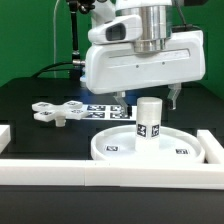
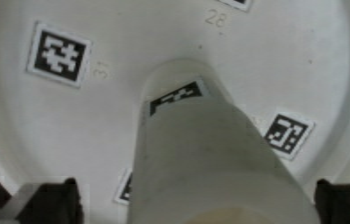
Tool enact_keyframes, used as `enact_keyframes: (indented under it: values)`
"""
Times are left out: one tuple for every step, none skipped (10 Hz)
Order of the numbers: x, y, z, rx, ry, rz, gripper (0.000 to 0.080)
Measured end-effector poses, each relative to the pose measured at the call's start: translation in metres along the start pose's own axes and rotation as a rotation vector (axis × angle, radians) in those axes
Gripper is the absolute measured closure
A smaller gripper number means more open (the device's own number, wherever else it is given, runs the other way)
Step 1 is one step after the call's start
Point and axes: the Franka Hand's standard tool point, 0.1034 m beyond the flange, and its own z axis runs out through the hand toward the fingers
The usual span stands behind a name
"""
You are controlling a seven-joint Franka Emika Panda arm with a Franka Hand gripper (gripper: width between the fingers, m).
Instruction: Assemble round table
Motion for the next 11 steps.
enact_keyframes:
  values:
    - [0.001,0.0,0.0,-0.002,-0.002,-0.061,0.0151]
    - [0.0,0.002,0.0,-0.006,-0.005,-0.132,0.0151]
    - [-0.001,0.004,0.0,-0.007,-0.007,-0.185,0.0151]
    - [-0.001,0.005,0.0,-0.01,-0.01,-0.218,0.0151]
    - [-0.002,0.005,0.001,-0.016,-0.015,-0.305,0.0151]
    - [-0.002,0.003,0.001,-0.027,-0.029,-0.414,0.0151]
    - [0.0,0.0,0.001,-0.043,-0.045,-0.529,0.0151]
    - [0.0,-0.002,0.001,-0.052,-0.06,-0.607,0.0151]
    - [0.001,-0.005,0.002,-0.059,-0.072,-0.693,0.0151]
    - [0.001,-0.007,0.003,-0.062,-0.082,-0.782,0.0151]
    - [0.001,-0.009,0.003,-0.065,-0.091,-0.862,0.0151]
